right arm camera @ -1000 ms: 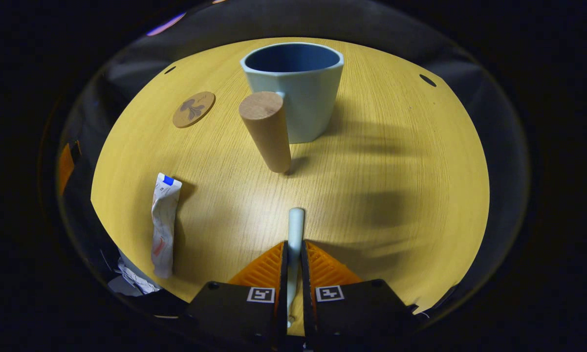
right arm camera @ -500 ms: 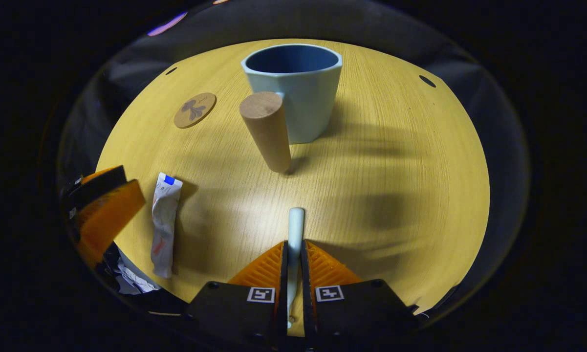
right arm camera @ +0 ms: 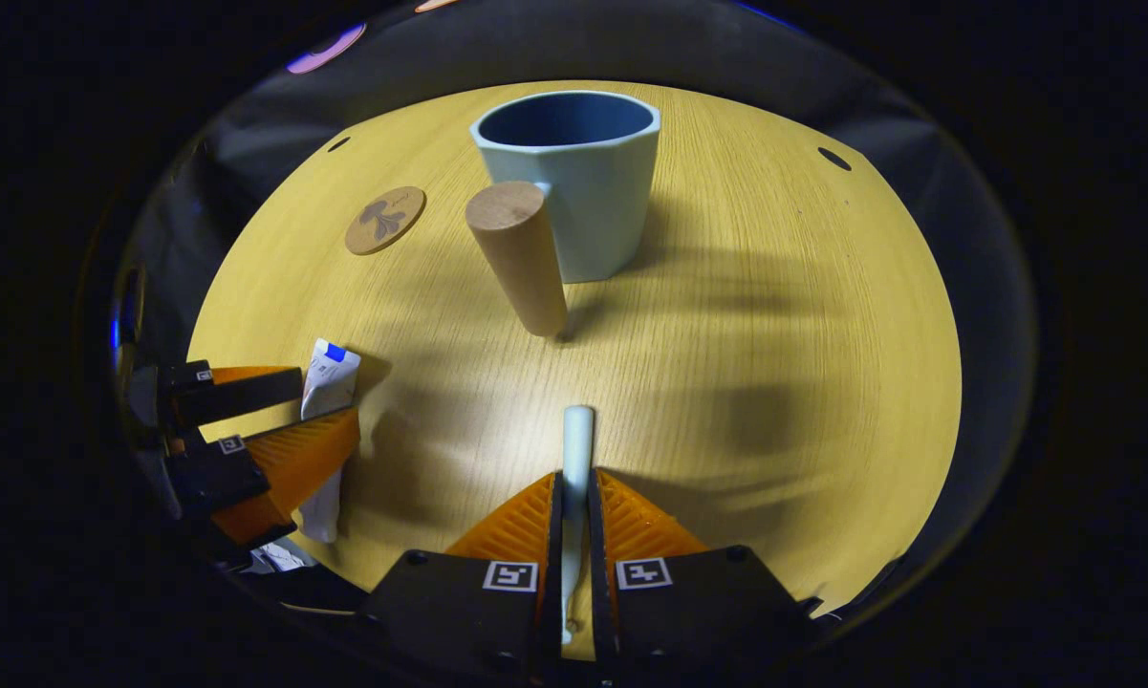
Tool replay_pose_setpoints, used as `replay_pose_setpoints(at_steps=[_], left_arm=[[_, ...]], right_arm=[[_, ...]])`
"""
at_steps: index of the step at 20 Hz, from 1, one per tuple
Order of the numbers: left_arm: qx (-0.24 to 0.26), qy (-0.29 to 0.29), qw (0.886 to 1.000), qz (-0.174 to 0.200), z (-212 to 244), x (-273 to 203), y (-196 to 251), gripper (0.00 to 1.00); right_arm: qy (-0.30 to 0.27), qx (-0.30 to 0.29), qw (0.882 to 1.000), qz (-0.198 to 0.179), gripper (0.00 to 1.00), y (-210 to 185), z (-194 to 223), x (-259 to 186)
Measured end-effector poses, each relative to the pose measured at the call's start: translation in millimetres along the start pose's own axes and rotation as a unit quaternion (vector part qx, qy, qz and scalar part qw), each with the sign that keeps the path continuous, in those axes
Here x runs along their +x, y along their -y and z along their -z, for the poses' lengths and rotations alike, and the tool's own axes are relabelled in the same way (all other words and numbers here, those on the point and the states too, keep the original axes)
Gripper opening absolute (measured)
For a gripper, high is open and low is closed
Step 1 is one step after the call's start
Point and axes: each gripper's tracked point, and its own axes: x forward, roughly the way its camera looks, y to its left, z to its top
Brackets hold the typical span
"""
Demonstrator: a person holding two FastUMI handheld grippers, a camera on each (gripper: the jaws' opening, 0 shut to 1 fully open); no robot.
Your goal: Put the toothbrush and toothpaste on the desktop into the cup, then pick up the cup and place it on the coaster on the desktop.
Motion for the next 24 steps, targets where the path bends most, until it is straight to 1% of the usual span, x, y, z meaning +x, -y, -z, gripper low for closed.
replay_pose_setpoints(at_steps=[1,3,4,5,6,7,8,9,10,12,14,15,17,18,19,20,21,22,24], left_arm=[[0.008,0.003,1.0,-0.002,-3,2,-1,0.88],[0.015,0.002,1.0,0.0,-4,1,1,0.79],[0.021,0.0,1.0,-0.001,-5,3,3,0.7],[0.026,-0.004,1.0,-0.004,-4,3,-2,0.65],[0.029,-0.005,1.0,-0.005,-5,2,-4,0.49],[0.03,-0.004,1.0,-0.003,-6,3,-5,0.47],[0.025,-0.003,1.0,-0.003,-6,2,-6,0.35],[0.021,0.001,1.0,0.0,-7,3,-6,0.3],[0.02,0.008,1.0,0.005,-8,3,-5,0.2],[0.02,0.017,1.0,0.013,-8,4,-6,0.14],[0.017,0.02,1.0,0.016,-9,5,-5,0.1],[0.018,0.021,0.999,0.016,-8,4,-6,0.08],[0.025,0.026,0.999,0.015,-9,4,-6,0.04],[0.027,0.029,0.999,0.015,-9,3,-7,0.03],[0.031,0.03,0.999,0.015,-9,4,-6,0.03],[0.031,0.03,0.999,0.015,-9,4,-6,0.03],[0.031,0.029,0.999,0.016,-9,4,-6,0.03],[0.032,0.029,0.999,0.016,-9,3,-6,0.03],[0.032,0.03,0.999,0.016,-9,4,-5,0.03]], right_arm=[[0.0,-0.001,1.0,0.0,0.16,0,1,0],[0.001,-0.004,1.0,0.001,0.15,0,1,1],[0.002,-0.008,1.0,0.001,0.15,0,1,2],[0.003,-0.011,1.0,0.001,0.16,0,0,1],[0.004,-0.012,1.0,0.002,0.13,0,-1,0],[0.006,-0.014,1.0,0.002,0.16,0,0,0],[0.008,-0.015,1.0,0.003,0.16,0,0,0],[0.011,-0.018,1.0,0.003,0.16,0,-1,1],[0.014,-0.019,1.0,0.002,0.16,0,-1,1],[0.018,-0.011,1.0,-0.008,0.16,-1,-1,1],[0.016,0.01,1.0,-0.025,0.16,-5,3,1],[0.016,0.015,0.999,-0.028,0.16,-6,5,1],[0.021,0.018,0.999,-0.028,0.16,-3,8,-1],[0.031,0.025,0.999,-0.02,0.15,5,3,-12],[0.032,0.027,0.999,-0.015,0.06,5,7,-5],[0.016,0.031,0.999,-0.03,0.06,1,12,-5],[0.01,0.041,0.998,-0.035,0.06,-1,14,-6],[0.014,0.036,0.999,-0.029,0.06,2,11,-5],[0.002,0.015,0.999,-0.028,0.13,1,13,-6]])
